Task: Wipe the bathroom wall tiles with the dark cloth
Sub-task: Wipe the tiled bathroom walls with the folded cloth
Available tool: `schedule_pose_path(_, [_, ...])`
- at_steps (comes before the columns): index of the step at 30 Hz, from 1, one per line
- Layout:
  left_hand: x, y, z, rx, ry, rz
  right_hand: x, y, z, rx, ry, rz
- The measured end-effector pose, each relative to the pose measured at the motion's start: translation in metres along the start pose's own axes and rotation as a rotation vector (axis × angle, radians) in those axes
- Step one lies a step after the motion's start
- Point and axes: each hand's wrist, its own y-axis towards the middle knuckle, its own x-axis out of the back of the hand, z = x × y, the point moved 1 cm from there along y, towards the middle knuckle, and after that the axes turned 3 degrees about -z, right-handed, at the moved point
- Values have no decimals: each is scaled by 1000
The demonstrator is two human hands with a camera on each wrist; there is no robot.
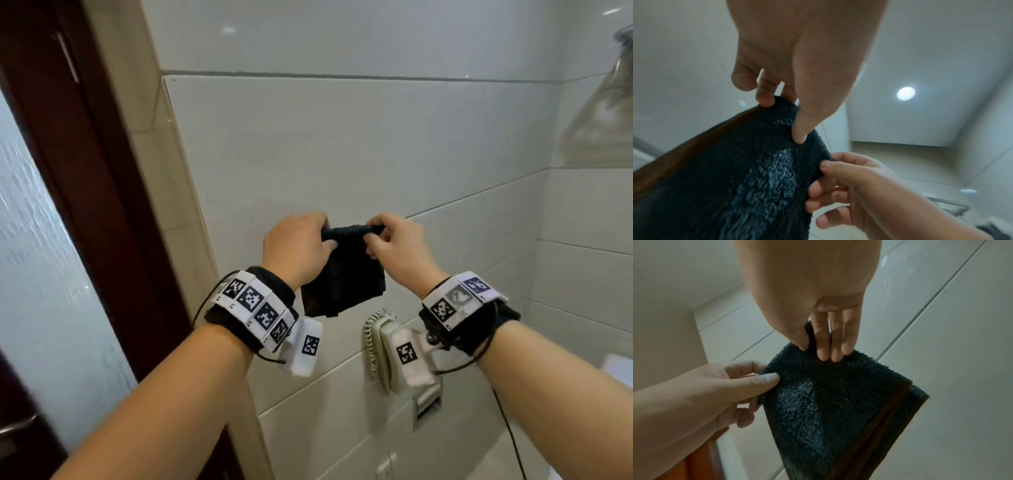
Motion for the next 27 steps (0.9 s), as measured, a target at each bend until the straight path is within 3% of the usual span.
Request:
schedule_pose_path(6, [42, -19, 23, 153, 68, -122, -35, 10, 37, 117, 113, 134])
schedule_pose_path(14, [78, -40, 42, 144, 91, -349, -47, 12, 86, 201, 170, 199])
schedule_pose_path(27, [81, -28, 13, 321, 268, -528, -49, 61, 88, 411, 296, 350])
